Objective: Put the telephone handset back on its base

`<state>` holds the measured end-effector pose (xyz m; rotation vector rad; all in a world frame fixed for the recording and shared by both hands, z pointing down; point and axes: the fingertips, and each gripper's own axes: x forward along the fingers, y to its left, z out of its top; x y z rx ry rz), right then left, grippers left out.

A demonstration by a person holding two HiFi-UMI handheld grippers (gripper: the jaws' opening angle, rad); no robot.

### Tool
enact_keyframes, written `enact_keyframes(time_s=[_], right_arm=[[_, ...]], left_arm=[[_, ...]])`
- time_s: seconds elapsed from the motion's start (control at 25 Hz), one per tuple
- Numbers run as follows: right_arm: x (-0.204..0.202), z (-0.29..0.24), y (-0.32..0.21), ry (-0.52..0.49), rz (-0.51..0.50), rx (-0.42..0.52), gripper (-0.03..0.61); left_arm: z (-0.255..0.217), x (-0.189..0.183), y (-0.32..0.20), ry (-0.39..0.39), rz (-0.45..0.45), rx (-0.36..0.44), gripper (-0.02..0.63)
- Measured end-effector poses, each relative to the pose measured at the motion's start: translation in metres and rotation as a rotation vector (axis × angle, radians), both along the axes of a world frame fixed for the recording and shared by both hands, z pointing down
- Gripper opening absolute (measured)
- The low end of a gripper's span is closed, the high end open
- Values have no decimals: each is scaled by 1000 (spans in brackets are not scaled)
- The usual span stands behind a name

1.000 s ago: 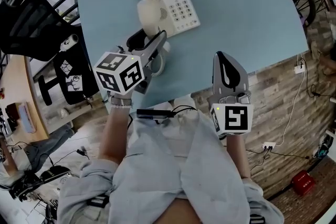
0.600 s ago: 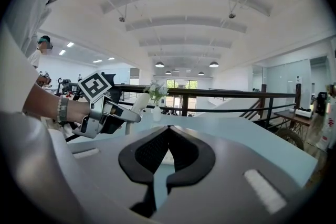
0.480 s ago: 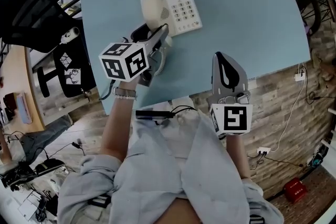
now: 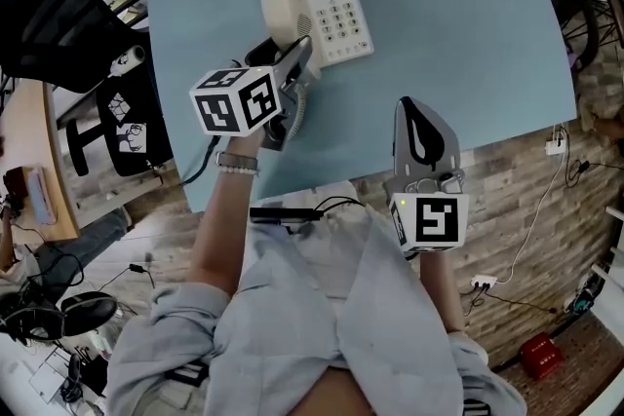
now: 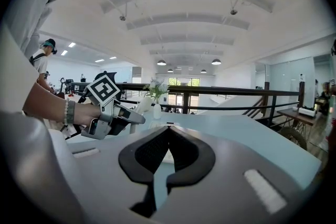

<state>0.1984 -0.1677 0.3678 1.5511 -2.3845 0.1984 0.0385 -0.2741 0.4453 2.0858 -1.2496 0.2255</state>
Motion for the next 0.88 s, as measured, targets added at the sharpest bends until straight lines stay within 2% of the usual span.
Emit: enact_keyframes(time_s=[0.88], right_arm=[[1,12,-23,10,-23,-34,6]], left_arm=[[47,-3,-37,54,-150,-155,207]])
